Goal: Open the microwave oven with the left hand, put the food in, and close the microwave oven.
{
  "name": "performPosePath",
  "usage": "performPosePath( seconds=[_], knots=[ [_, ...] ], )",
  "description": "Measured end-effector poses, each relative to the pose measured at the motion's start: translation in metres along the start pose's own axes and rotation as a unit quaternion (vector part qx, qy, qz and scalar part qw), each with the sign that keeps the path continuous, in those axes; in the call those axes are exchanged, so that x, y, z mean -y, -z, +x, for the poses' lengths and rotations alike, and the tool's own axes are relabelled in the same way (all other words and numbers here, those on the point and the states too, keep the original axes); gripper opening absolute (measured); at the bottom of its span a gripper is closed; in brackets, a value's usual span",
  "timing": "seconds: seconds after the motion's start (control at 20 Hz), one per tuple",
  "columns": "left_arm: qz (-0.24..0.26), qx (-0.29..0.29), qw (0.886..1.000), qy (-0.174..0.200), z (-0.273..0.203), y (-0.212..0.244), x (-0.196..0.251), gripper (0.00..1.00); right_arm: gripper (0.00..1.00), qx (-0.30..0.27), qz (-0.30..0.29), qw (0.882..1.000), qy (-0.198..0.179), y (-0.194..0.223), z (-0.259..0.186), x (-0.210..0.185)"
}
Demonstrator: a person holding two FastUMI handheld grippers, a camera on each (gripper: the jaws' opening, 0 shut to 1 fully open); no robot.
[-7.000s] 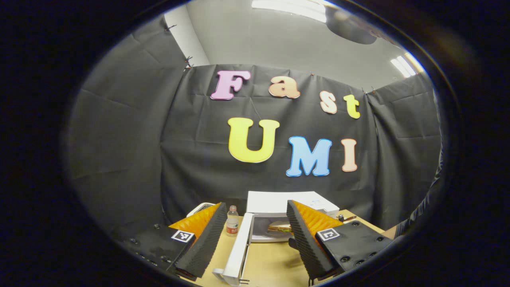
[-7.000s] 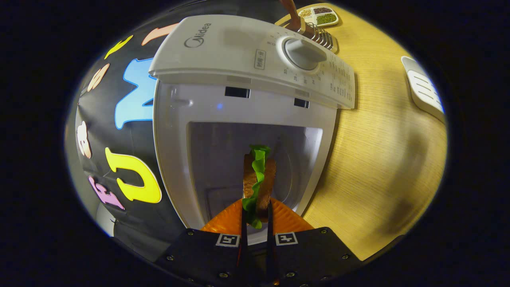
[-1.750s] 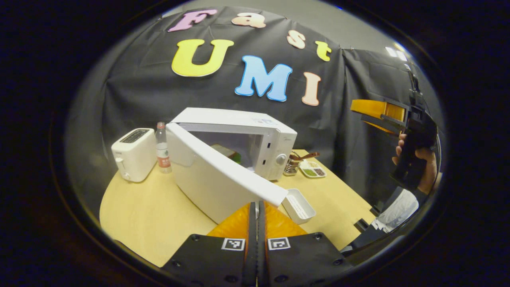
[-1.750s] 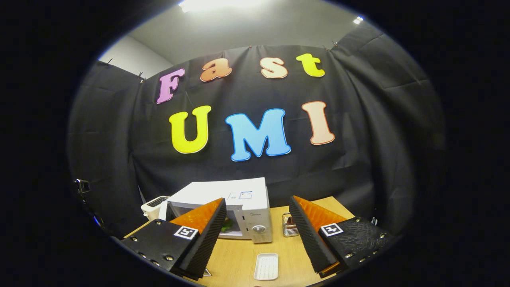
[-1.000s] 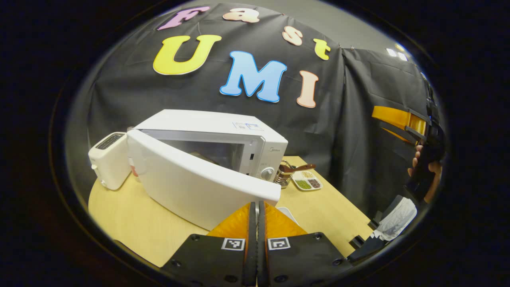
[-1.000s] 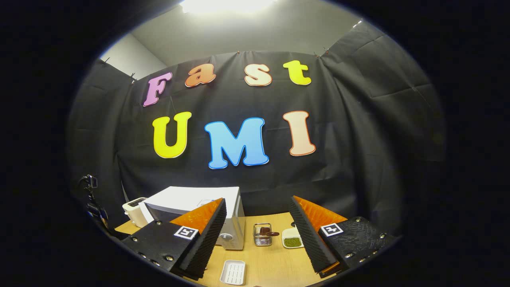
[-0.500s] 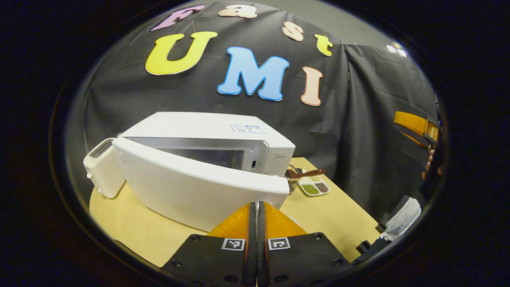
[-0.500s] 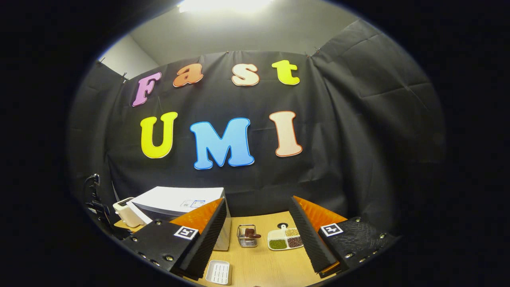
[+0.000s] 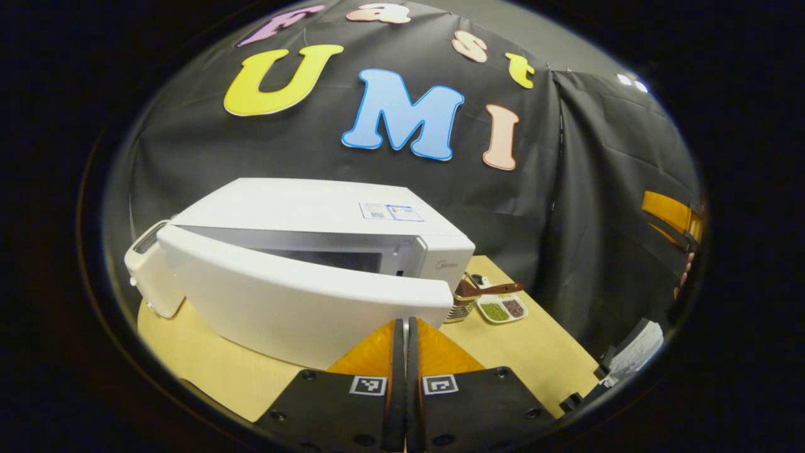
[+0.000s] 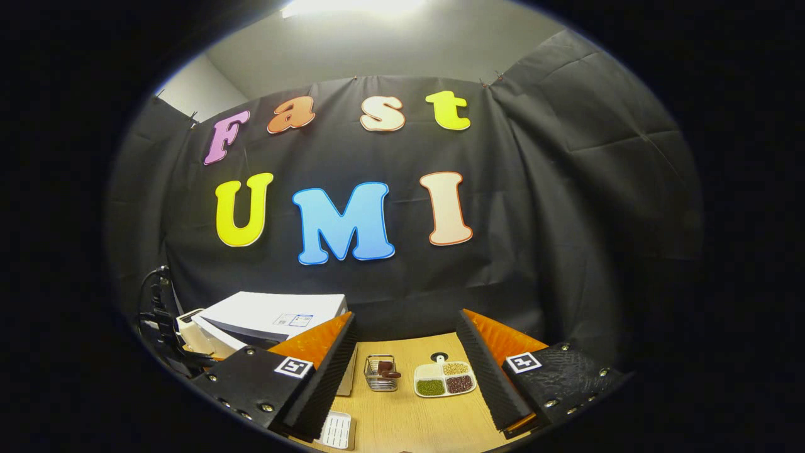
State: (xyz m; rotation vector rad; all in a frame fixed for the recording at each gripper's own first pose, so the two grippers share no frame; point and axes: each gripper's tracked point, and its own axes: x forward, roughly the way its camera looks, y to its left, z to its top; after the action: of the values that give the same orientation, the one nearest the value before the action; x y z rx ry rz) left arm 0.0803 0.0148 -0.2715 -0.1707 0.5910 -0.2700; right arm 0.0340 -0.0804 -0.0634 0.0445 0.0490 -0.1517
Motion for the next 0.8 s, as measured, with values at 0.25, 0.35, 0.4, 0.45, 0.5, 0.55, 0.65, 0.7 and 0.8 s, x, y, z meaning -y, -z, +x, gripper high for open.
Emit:
performPosePath(
  seconds=[0.25, 0.35, 0.4, 0.45, 0.5, 0.55, 0.65, 0.7, 0.8],
  knots=[
    [-0.002, -0.001, 1.0, -0.003, 0.018, -0.008, 0.0, 0.07, 0.95, -0.006, 0.005, 1.0, -0.001, 0.006, 0.006, 0.002],
    [-0.001, -0.002, 1.0, -0.007, 0.027, -0.012, 0.0, 0.07, 0.95, -0.01, 0.005, 1.0, -0.004, 0.008, 0.009, 0.003],
    [-0.002, -0.002, 1.0, -0.009, 0.031, -0.013, -0.001, 0.07, 0.96, -0.011, 0.006, 1.0, -0.004, 0.008, 0.01, 0.003],
    [-0.004, -0.001, 1.0, -0.011, 0.035, -0.016, -0.002, 0.07, 0.96, -0.012, 0.008, 1.0, -0.003, 0.009, 0.011, 0.004],
    [-0.006, -0.001, 1.0, -0.013, 0.04, -0.017, -0.002, 0.07, 0.96, -0.013, 0.008, 1.0, -0.003, 0.009, 0.013, 0.004],
    [-0.008, 0.0, 1.0, -0.014, 0.045, -0.02, -0.003, 0.07, 0.96, -0.013, 0.007, 1.0, -0.003, 0.01, 0.013, 0.005],
    [-0.015, -0.001, 1.0, -0.017, 0.055, -0.024, -0.005, 0.07, 0.96, -0.016, 0.004, 1.0, -0.003, 0.012, 0.014, 0.006],
    [-0.017, 0.0, 1.0, -0.019, 0.059, -0.026, -0.007, 0.07, 0.96, -0.017, 0.003, 1.0, -0.003, 0.012, 0.015, 0.006],
    [-0.021, 0.007, 1.0, -0.022, 0.067, -0.032, -0.009, 0.07, 0.96, -0.018, 0.002, 1.0, -0.001, 0.012, 0.016, 0.009]
  ],
)
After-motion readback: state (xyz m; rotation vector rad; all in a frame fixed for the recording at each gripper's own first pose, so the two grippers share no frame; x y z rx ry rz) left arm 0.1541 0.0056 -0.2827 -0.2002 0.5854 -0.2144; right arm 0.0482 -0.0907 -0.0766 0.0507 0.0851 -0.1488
